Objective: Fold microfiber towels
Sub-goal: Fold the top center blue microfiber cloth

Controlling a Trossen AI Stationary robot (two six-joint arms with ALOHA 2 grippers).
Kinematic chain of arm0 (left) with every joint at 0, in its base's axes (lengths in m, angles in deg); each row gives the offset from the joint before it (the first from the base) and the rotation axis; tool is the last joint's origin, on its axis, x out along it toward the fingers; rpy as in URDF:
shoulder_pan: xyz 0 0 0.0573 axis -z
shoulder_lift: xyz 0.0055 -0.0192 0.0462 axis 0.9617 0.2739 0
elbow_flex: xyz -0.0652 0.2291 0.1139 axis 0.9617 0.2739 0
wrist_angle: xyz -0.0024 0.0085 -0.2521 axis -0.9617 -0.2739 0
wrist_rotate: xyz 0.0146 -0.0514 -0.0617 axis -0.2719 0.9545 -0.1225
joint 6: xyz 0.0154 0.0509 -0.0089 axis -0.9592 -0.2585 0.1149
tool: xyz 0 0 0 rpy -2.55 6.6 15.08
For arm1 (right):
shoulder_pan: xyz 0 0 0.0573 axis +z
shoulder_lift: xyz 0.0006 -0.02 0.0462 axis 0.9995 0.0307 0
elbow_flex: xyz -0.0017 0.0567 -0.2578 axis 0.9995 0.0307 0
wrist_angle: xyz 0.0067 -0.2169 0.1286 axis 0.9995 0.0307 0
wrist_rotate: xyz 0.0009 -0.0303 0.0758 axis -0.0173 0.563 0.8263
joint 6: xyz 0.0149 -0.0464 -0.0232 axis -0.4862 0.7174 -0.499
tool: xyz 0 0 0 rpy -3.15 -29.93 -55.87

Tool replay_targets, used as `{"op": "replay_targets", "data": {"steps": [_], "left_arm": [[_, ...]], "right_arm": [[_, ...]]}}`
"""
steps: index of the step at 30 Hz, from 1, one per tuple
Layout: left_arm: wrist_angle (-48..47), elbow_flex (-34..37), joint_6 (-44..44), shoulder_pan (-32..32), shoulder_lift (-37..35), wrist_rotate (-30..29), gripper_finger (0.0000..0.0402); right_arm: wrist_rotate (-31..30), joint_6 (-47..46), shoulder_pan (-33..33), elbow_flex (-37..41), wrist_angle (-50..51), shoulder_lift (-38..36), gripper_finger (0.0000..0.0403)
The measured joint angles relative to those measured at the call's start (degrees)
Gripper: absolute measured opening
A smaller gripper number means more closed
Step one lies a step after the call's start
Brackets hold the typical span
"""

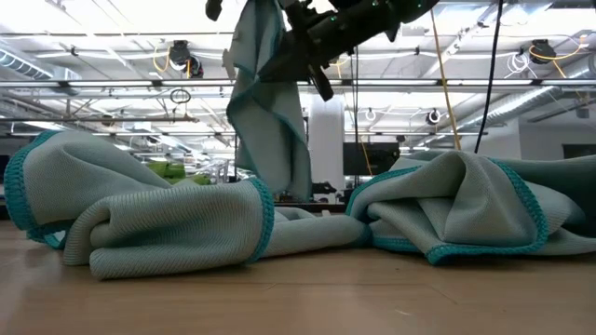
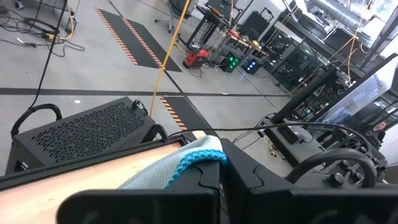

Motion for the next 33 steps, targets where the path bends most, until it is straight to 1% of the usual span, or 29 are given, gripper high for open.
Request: {"op": "replay_targets", "data": {"steps": [1,4,8,9,11,13,15,17,20,23,25,29,31,33], "left_arm": [[-0.08,0.00,-0.02,0.00,0.00,0.00,0.0004],[-1.50,0.00,-0.07,0.00,-0.02,0.00,0.0005],[-6.43,0.00,-1.22,-0.09,-0.02,0.01,0.0006],[-7.95,0.00,-1.47,-0.19,-0.02,0.26,0.0006],[-10.88,0.00,-1.77,-0.63,-0.02,2.69,0.0007],[-13.95,0.00,-1.61,-1.36,-0.02,6.58,0.0007],[-16.52,0.02,-1.90,-1.85,-0.02,10.66,0.0013],[-19.22,0.02,-3.25,-2.10,-0.02,13.96,0.0032],[-24.11,0.02,-5.04,-2.02,0.01,16.60,0.0080],[-29.02,0.02,-6.91,-2.05,0.87,16.60,0.0133],[-32.50,0.11,-8.61,-2.05,1.42,15.60,0.0164],[-33.47,0.08,-14.83,-1.95,4.79,15.37,0.0210],[-31.67,0.07,-18.16,-1.35,7.00,17.23,0.0225],[-31.15,0.03,-21.20,-0.87,8.92,20.65,0.0237]], "right_arm": [[0.00,0.16,0.00,0.00,0.00,-0.07,0.0012],[0.10,-0.56,-0.09,0.00,0.91,-0.68,0.0007],[1.93,-0.85,-0.31,0.00,3.59,-2.56,0.0003],[2.67,-1.00,-0.47,-0.02,5.60,-3.29,0.0002],[3.33,-1.11,-0.55,-0.02,9.36,-4.63,0.0002],[4.14,-1.72,-0.76,-0.02,14.35,-6.25,0.0001],[6.30,-2.86,-1.13,-0.02,18.21,-7.93,0.0001],[7.95,-4.24,-1.46,-0.02,21.94,-9.86,0.0001],[9.34,-6.32,-1.93,0.00,25.65,-12.85,0.0001],[9.59,-8.49,-2.82,0.00,29.34,-16.17,0.0001],[10.35,-9.60,-3.88,0.00,31.35,-18.09,0.0001],[12.19,-9.74,-6.92,0.00,35.61,-21.44,0.0001],[12.29,-8.87,-8.43,-0.02,38.15,-22.55,0.0000],[12.31,-7.97,-9.72,0.00,40.87,-23.26,0.0000]]}}
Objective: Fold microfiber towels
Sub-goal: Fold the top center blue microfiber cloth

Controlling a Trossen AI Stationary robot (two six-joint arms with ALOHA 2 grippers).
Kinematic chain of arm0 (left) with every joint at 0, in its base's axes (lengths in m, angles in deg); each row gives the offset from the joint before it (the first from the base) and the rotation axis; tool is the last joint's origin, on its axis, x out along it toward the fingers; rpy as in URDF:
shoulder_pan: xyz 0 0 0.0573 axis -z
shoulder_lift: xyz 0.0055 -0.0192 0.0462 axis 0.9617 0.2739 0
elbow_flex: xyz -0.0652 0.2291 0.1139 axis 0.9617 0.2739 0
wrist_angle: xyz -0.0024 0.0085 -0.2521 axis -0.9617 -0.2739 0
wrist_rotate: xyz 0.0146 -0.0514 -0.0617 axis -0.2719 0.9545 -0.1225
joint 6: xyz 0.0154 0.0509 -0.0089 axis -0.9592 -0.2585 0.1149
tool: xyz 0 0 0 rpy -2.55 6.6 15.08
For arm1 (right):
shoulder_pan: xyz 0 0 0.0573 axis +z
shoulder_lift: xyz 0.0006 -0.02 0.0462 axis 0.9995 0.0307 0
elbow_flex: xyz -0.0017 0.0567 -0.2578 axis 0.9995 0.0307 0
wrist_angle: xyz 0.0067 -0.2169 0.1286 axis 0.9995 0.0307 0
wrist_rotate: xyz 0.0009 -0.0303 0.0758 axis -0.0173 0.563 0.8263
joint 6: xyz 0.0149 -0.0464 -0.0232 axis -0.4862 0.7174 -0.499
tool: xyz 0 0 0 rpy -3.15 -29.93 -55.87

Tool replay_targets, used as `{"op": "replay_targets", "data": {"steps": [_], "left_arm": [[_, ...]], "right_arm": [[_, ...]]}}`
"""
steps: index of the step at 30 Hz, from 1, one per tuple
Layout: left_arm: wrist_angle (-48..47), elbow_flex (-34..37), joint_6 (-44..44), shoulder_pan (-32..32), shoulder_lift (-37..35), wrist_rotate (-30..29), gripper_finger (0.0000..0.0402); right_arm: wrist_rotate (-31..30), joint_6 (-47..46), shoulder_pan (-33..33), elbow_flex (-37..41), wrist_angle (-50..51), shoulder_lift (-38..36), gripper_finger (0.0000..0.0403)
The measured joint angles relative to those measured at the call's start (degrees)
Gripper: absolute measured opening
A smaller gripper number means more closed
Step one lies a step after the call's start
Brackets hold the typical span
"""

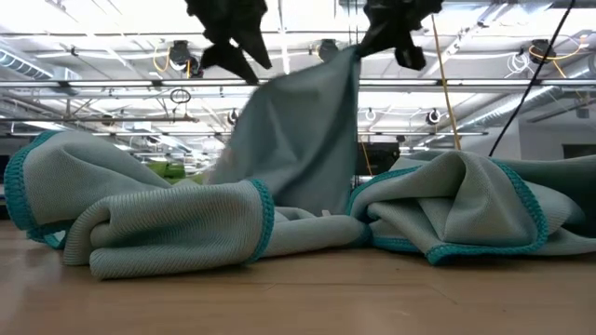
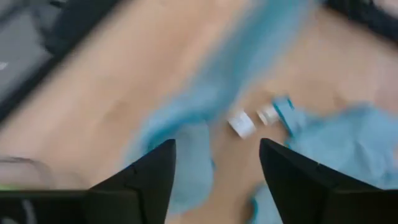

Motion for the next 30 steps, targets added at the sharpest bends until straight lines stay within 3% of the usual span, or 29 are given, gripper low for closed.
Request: {"op": "replay_targets", "data": {"steps": [6,8,12,15,20,30], "left_arm": [[-1.10,0.02,-4.31,3.49,6.02,7.78,0.0257],[-4.46,-0.01,-4.48,4.77,7.13,5.79,0.0259],[-7.90,1.91,-7.65,6.85,8.92,-3.79,0.0253],[-2.35,7.23,-12.43,7.39,8.90,-5.77,0.0247],[8.62,14.43,-16.57,5.01,8.98,-1.68,0.0248],[29.45,14.72,-15.65,-4.49,8.96,3.17,0.0248]], "right_arm": [[1.57,2.91,-2.41,-0.04,4.80,-1.51,0.0000],[1.66,4.14,-2.74,0.02,7.29,-1.80,0.0000],[2.00,7.45,-2.76,-0.02,11.10,-2.09,0.0000],[2.82,9.99,-2.76,-0.02,12.70,-2.10,0.0000],[3.02,11.50,-2.64,-0.02,14.62,-2.12,0.0000],[3.11,10.01,-2.23,-0.02,15.34,-2.12,0.0000]]}}
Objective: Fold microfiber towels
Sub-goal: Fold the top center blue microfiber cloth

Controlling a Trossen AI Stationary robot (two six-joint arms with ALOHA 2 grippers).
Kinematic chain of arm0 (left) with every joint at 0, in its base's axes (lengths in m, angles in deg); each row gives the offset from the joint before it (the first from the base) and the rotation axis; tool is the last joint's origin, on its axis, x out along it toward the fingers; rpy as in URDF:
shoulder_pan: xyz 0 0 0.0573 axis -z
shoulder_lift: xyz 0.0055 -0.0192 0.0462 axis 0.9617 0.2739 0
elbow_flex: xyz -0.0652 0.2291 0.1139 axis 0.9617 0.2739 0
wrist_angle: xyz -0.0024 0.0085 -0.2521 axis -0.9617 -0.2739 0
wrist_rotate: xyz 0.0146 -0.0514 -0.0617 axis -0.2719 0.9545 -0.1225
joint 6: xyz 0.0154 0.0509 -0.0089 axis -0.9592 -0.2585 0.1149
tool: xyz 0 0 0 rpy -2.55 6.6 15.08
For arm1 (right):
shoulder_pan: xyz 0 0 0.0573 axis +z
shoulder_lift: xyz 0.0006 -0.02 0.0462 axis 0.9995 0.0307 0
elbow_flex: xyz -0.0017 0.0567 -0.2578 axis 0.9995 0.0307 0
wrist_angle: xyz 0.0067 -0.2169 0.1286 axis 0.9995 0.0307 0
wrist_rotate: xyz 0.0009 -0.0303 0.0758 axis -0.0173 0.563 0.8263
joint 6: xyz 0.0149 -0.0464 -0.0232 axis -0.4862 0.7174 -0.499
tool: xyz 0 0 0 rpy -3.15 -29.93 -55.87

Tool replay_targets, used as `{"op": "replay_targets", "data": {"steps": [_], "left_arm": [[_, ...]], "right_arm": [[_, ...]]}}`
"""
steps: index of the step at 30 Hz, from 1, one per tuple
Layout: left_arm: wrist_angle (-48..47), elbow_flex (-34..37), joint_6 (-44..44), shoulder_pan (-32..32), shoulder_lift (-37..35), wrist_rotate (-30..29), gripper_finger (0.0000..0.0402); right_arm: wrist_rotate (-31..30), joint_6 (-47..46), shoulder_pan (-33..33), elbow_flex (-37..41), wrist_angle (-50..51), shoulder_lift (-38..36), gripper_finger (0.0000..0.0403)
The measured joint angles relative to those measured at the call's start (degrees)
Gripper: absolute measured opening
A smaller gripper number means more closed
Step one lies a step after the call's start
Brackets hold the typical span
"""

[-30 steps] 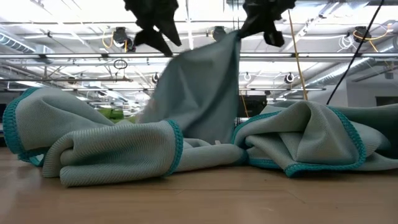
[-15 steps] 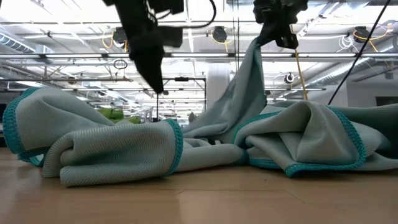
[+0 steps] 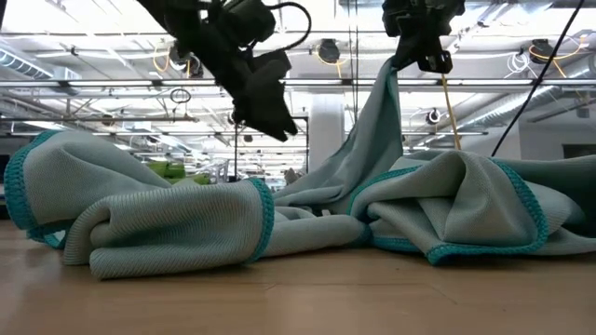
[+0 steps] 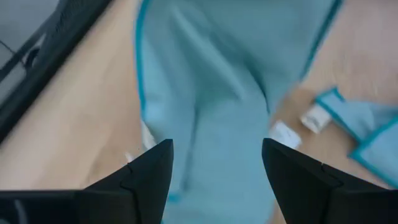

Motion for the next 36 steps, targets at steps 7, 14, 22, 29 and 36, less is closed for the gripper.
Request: {"op": "replay_targets", "data": {"steps": [7,14,22,29,36], "left_arm": [[-4.41,-4.63,-18.12,-7.81,6.63,11.29,0.0248],[-6.77,-9.77,-24.22,-11.63,14.03,16.02,0.0245],[-7.51,-12.00,-21.36,-12.50,18.36,18.98,0.0164],[-10.94,-12.00,-13.48,-12.56,15.92,14.82,0.0014],[-12.93,-12.00,-7.71,-12.10,8.73,13.64,0.0006]], "right_arm": [[0.23,1.07,0.00,0.00,-0.17,0.00,0.0000],[1.44,1.43,-0.02,0.00,-0.13,0.02,0.0000],[1.45,1.46,-0.02,0.00,-0.11,0.02,0.0000],[1.40,2.05,-0.05,0.00,-0.11,0.02,0.0000],[-0.30,3.15,-1.72,0.00,0.12,0.02,0.0000]]}}
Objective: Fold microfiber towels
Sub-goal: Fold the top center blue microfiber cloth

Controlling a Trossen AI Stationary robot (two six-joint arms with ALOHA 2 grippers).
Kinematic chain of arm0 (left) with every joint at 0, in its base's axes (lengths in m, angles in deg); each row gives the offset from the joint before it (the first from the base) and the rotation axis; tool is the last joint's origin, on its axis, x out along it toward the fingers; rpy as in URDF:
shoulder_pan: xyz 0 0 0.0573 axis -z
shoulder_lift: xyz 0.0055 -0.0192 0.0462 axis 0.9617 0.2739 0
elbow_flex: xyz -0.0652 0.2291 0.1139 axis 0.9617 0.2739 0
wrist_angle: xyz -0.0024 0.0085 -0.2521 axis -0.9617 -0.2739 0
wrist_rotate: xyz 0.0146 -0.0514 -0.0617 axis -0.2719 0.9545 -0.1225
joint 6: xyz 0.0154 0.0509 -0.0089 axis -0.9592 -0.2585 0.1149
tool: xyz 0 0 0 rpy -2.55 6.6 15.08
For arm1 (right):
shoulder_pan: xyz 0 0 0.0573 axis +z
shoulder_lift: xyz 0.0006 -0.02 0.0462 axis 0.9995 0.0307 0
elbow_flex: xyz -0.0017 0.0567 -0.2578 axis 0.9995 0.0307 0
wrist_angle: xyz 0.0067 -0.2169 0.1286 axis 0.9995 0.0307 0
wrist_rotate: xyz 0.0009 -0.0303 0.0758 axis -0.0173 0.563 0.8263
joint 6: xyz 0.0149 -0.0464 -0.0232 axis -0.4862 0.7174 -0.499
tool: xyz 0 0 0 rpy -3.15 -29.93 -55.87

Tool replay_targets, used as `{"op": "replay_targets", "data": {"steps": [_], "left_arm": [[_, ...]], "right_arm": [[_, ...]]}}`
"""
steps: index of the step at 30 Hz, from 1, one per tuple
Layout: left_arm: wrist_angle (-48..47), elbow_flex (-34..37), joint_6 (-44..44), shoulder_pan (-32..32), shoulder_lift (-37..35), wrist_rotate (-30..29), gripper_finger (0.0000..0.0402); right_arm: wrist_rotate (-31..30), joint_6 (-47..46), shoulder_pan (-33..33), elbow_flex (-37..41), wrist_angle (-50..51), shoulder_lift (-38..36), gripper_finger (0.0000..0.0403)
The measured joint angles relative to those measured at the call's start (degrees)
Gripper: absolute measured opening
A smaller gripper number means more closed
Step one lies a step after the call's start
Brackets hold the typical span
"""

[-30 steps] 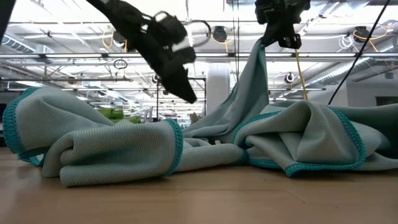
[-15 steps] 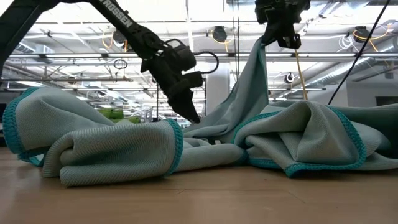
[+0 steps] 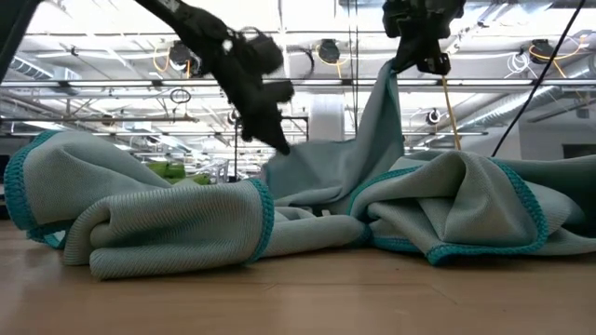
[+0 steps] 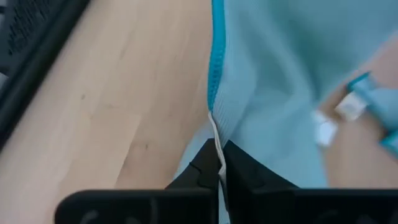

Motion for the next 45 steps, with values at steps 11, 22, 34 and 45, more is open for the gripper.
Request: {"op": "replay_targets", "data": {"steps": [11,22,34,45], "left_arm": [[-8.35,0.00,12.39,10.29,-20.67,5.79,0.0003],[-0.81,-6.59,25.67,29.41,-29.34,-7.38,0.0002],[-17.93,-7.28,10.15,18.59,-17.15,-27.01,0.0005],[-1.91,-7.30,1.38,8.29,2.46,-25.89,0.0007]], "right_arm": [[20.67,-9.60,3.64,-1.32,0.29,-5.53,0.0000],[16.56,-25.17,17.26,-9.99,-6.08,-9.20,0.0000],[-10.22,-4.24,5.81,0.27,8.44,-6.92,0.0000],[-12.05,-0.71,-9.42,18.31,-5.82,-6.95,0.0000]]}}
